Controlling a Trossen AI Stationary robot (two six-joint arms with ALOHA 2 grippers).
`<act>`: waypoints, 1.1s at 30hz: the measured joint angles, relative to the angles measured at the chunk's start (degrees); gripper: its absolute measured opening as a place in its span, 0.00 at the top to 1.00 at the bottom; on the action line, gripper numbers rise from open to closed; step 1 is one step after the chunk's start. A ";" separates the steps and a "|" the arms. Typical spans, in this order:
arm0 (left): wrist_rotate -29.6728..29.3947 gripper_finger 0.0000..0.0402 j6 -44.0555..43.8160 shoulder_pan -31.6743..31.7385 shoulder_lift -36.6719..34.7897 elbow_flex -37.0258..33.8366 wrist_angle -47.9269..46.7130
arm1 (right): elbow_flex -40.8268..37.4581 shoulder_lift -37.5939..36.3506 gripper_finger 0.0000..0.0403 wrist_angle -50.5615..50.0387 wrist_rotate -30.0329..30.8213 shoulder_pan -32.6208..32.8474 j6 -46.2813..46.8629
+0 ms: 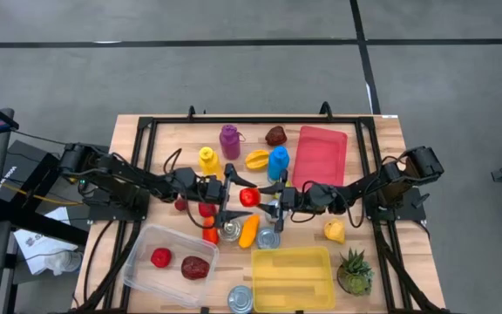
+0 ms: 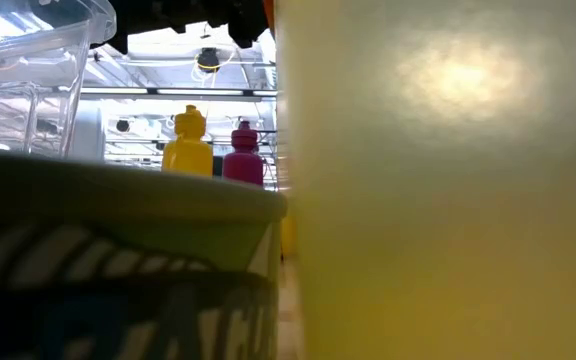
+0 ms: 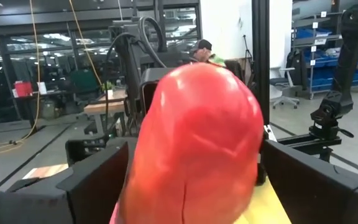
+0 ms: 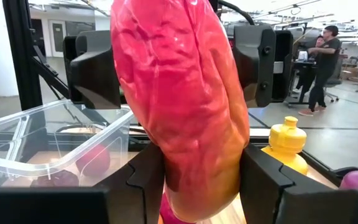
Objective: Pick & Place Food Item
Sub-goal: Put the right orange mango into the transparent bin
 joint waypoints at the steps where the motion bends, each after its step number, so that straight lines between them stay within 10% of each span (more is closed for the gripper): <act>1: -0.02 0.13 0.04 0.05 0.17 0.18 0.32 | 0.00 0.00 0.63 -0.03 0.00 0.00 0.01; 10: -0.11 0.46 1.12 0.04 0.24 0.41 0.75 | 0.00 0.00 0.63 -0.40 0.02 0.02 0.42; 20: -0.18 0.46 1.94 0.04 -1.56 0.43 -3.22 | 0.15 -0.02 0.63 -1.77 -0.18 0.00 -0.44; 33: -4.10 0.46 1.56 -3.34 -19.67 0.37 -30.25 | 6.22 -0.28 0.15 -29.26 -0.68 0.09 3.93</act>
